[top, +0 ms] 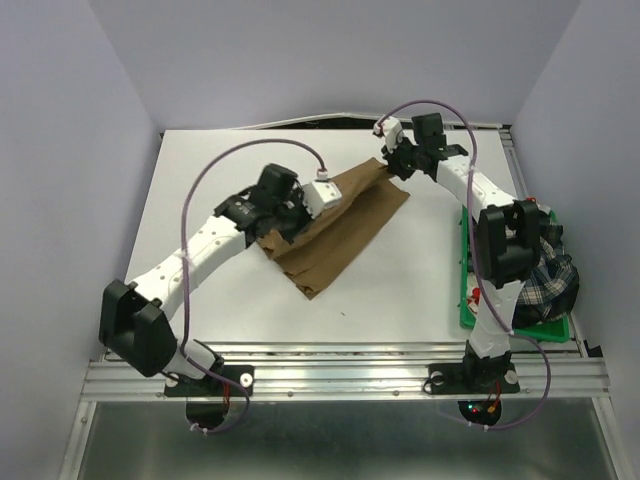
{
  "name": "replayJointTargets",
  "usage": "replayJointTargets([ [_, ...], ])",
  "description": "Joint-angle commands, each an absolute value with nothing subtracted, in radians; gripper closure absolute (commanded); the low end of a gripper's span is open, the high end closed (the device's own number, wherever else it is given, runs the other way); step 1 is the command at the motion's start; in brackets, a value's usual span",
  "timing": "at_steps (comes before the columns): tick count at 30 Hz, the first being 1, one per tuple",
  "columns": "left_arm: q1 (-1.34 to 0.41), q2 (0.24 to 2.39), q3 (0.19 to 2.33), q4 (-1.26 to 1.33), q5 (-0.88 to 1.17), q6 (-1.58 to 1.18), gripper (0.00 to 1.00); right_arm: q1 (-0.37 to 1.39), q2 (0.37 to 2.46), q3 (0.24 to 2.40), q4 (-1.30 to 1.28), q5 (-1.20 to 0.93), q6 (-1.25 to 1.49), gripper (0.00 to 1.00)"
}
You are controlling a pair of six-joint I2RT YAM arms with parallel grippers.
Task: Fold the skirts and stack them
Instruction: Fold the skirt
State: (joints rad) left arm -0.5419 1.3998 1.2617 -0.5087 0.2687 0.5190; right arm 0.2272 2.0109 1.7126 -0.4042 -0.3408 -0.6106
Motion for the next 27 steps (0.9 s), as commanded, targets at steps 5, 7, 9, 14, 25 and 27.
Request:
replayJointTargets([
  [5, -0.739, 1.656, 1.167, -0.344, 0.227, 0.235, 0.92, 0.210, 2.068, 1.687, -0.308, -0.175, -0.548, 0.91],
  [7, -0.749, 1.681, 1.193, -0.347, 0.247, 0.248, 0.73, 0.210, 2.086, 1.709, -0.362, -0.149, -0.546, 0.47],
  [9, -0.747, 1.643, 1.201, -0.341, 0.233, 0.265, 0.54, 0.210, 2.089, 1.730, -0.424, -0.114, -0.551, 0.20],
  [14, -0.749, 1.488, 1.227, -0.365, 0.258, 0.333, 0.21, 0.201, 2.057, 1.807, -0.506, -0.078, -0.540, 0.14],
  [25, -0.631, 1.598, 1.218, -0.364, 0.235, 0.279, 0.30, 0.181, 2.207, 2.135, -0.796, -0.366, -0.330, 0.29],
  [27, -0.600, 1.676, 1.236, -0.377, 0.215, 0.256, 0.37, 0.181, 2.273, 2.174, -0.818, -0.409, -0.307, 0.35],
])
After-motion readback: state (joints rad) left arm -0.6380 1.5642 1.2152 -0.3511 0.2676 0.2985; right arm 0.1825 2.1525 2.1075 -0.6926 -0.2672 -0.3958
